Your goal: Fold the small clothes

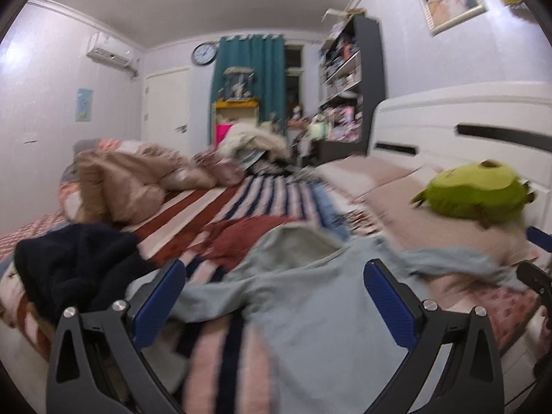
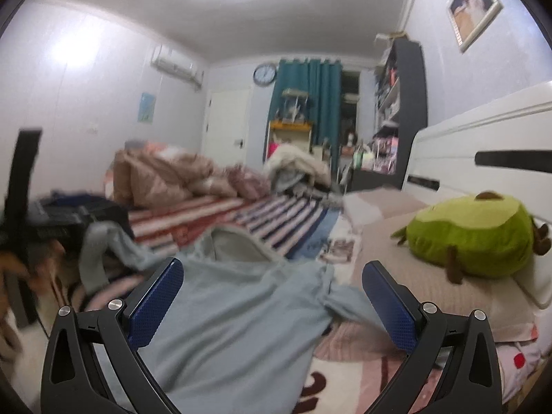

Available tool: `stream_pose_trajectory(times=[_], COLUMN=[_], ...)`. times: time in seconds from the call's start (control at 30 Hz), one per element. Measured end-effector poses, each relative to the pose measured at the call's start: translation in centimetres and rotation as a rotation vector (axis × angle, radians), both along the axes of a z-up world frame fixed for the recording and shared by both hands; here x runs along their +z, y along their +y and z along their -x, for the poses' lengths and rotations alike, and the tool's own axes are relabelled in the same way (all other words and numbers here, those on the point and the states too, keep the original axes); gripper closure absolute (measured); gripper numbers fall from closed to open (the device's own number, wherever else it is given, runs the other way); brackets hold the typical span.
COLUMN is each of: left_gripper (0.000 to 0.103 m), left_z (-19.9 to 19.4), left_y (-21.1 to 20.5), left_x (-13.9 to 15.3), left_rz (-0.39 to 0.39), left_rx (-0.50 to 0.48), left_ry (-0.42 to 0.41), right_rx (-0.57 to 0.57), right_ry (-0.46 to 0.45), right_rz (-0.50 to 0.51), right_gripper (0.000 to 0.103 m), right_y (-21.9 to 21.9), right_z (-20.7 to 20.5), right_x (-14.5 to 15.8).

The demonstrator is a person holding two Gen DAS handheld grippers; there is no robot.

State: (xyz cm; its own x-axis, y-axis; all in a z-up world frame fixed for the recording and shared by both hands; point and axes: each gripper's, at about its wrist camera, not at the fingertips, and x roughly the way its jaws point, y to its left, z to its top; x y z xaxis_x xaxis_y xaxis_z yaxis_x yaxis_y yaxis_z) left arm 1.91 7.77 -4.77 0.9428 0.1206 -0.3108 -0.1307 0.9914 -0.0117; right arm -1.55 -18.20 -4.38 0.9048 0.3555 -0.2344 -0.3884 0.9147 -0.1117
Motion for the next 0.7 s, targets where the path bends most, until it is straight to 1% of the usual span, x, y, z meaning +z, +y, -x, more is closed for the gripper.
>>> stream_pose_trajectory(times=[0.07, 0.13, 0.23, 0.27, 0.3, 0.33, 0.37, 0.43, 0.47, 0.5, 0.53, 0.57, 0.6, 0.7], left_gripper=[0.001, 0.001, 0.002, 0.008, 0.016, 0.019, 0.022, 0.023, 0.027, 0.039, 0.043, 0.045, 0.045, 0.045], left_z=[-0.1, -0.2, -0.4, -0.4, -0.5, -0.7, -0.8, -1.5, -1.8, -2.1, -2.2, -2.2, -2.2, -2.0], left_y=[2.8, 4.7, 8.0, 8.3, 8.8, 9.2, 9.1, 8.5, 8.1, 7.8, 7.7, 7.7, 7.8, 8.3], left_x=[-1.4, -2.6, -5.5, -6.2, -6.8, -7.6, -8.2, -8.8, -9.1, -9.6, -9.8, -10.1, -10.6, -11.5], left_rz=[0.017, 0.033, 0.046, 0.042, 0.038, 0.031, 0.023, -0.003, -0.014, -0.008, 0.010, 0.031, 0.055, 0.078], left_rx=[0.037, 0.078, 0.137, 0.146, 0.156, 0.162, 0.159, 0.146, 0.139, 0.122, 0.109, 0.100, 0.093, 0.133], left_ry=[0.049, 0.082, 0.163, 0.179, 0.195, 0.213, 0.223, 0.246, 0.255, 0.271, 0.284, 0.289, 0.291, 0.297], right_rx=[-0.015, 0.000, 0.027, 0.030, 0.031, 0.031, 0.031, 0.035, 0.036, 0.036, 0.037, 0.040, 0.044, 0.050], right_ry=[0.047, 0.097, 0.173, 0.185, 0.198, 0.204, 0.210, 0.223, 0.226, 0.228, 0.230, 0.235, 0.236, 0.238], right_rz=[0.022, 0.008, -0.029, -0.036, -0.044, -0.048, -0.052, -0.058, -0.060, -0.060, -0.061, -0.061, -0.060, -0.050], right_gripper=[0.000, 0.000, 0.000, 0.000, 0.000, 0.000, 0.000, 0.000, 0.000, 0.000, 0.000, 0.000, 0.000, 0.000], right_y=[0.2, 0.2, 0.1, 0.2, 0.3, 0.2, 0.4, 0.6, 0.7, 0.8, 0.9, 1.0, 1.0, 1.3], right_z=[-1.4, -2.5, -4.0, -4.3, -4.7, -4.8, -5.1, -5.7, -5.8, -5.9, -5.9, -5.9, -5.8, -5.7], right_x=[-1.7, -3.1, -4.9, -5.3, -5.7, -5.9, -6.1, -6.3, -6.4, -6.5, -6.5, -6.4, -6.4, -6.4])
